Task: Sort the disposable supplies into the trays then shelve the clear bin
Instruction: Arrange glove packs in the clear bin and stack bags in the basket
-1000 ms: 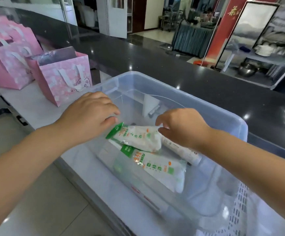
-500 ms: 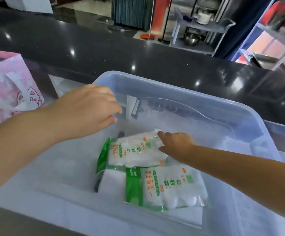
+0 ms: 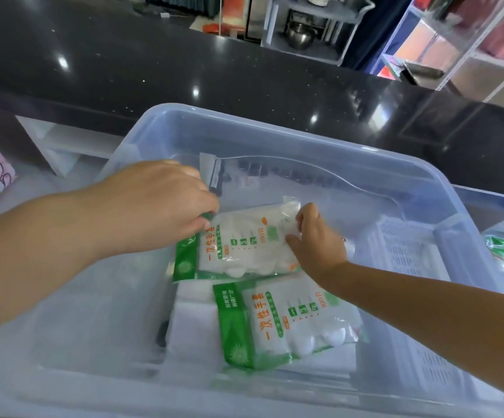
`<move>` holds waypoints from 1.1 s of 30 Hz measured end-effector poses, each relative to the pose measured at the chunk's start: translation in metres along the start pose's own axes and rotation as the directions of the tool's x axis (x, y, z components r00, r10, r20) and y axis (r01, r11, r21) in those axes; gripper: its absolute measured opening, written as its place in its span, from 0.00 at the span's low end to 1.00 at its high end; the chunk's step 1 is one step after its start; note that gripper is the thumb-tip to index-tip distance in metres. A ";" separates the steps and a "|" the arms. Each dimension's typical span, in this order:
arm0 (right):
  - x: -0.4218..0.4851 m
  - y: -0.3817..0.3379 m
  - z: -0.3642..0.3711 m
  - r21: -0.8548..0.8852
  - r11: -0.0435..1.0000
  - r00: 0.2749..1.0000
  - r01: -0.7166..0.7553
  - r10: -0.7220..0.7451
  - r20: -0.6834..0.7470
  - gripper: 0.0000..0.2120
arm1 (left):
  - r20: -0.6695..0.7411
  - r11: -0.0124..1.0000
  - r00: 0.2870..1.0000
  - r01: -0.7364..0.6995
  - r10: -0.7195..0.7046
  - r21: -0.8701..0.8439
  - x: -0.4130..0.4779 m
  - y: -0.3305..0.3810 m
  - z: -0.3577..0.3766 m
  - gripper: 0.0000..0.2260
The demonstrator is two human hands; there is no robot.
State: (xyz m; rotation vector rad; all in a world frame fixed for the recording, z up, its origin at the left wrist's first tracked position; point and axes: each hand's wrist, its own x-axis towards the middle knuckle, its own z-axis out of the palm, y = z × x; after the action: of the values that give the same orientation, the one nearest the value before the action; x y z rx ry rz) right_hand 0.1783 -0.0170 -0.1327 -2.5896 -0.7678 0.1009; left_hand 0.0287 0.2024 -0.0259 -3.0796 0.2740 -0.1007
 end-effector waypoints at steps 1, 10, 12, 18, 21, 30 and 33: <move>-0.003 0.001 -0.005 -0.090 0.993 0.997 0.071 -0.073 -0.018 0.14 | 0.013 1.000 1.000 0.000 0.000 -0.008 0.000 0.001 0.001 0.09; -0.041 0.019 -0.015 -0.225 0.394 0.414 0.891 -0.502 0.759 0.39 | 0.066 0.998 0.997 -0.047 0.045 0.033 0.001 0.001 0.008 0.10; -0.044 0.016 -0.009 -0.246 0.365 0.411 0.898 -0.492 0.767 0.35 | 0.071 0.998 0.997 -0.047 0.044 0.047 0.001 0.001 0.008 0.11; -0.039 0.003 -0.027 -0.188 0.638 0.589 0.746 -0.501 0.635 0.17 | 0.114 0.995 0.991 -0.075 0.068 0.063 0.005 0.007 0.005 0.11; -0.027 -0.021 -0.047 -0.155 0.821 0.711 0.549 -0.362 0.602 0.19 | 0.212 0.995 0.973 -0.098 0.088 0.036 0.015 0.020 -0.003 0.17; -0.031 -0.078 -0.107 -0.138 0.859 0.798 0.493 -0.383 0.465 0.09 | 0.447 0.997 0.894 -0.062 0.033 0.050 0.031 0.012 -0.047 0.27; -0.017 -0.077 -0.088 -0.248 0.796 0.808 0.552 -0.437 0.395 0.10 | 0.415 0.992 0.908 -0.003 -0.050 0.125 0.035 0.004 -0.047 0.21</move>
State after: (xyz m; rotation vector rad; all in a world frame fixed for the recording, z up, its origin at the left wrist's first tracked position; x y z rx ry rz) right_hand 0.1418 -0.0022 -0.0210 -2.6143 -1.7206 0.2433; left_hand 0.0590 0.1902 0.0228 -2.8819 0.1978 0.5169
